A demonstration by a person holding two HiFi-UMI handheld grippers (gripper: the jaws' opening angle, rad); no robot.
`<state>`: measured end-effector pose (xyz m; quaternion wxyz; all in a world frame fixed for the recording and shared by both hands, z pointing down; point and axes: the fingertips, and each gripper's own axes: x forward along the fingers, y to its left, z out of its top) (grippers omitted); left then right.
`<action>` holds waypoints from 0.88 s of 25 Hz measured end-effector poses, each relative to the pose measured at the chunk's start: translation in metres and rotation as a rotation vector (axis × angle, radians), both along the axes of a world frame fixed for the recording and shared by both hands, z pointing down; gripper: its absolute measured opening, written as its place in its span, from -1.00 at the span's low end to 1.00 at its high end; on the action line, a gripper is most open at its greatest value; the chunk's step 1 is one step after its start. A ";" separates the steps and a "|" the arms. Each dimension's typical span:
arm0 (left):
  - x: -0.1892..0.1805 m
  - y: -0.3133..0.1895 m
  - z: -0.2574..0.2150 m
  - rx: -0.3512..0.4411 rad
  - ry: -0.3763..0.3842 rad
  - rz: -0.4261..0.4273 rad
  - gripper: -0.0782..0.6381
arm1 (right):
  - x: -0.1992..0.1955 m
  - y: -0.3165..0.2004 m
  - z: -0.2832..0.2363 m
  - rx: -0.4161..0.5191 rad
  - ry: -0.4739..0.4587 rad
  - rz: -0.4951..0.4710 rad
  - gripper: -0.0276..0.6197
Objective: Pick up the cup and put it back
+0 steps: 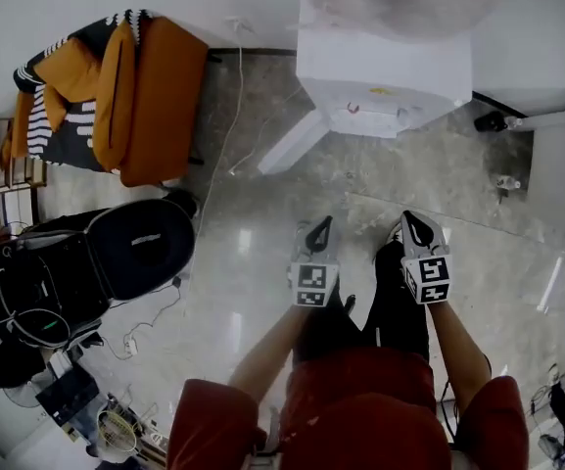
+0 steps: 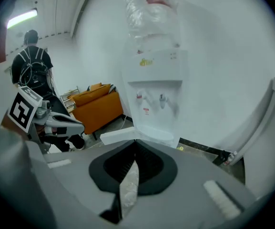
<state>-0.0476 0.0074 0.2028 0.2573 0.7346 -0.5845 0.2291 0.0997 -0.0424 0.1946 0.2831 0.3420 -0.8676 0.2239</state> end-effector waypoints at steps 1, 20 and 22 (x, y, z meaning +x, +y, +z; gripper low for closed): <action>0.002 -0.005 -0.021 0.021 -0.003 0.011 -0.79 | 0.000 0.000 -0.017 0.008 -0.004 -0.005 -0.91; -0.023 -0.052 -0.290 0.315 -0.110 0.066 -0.79 | -0.011 -0.029 -0.280 0.213 -0.134 0.025 -0.91; -0.023 -0.056 -0.310 0.354 -0.100 0.071 -0.79 | -0.011 -0.036 -0.309 0.283 -0.143 0.026 -0.91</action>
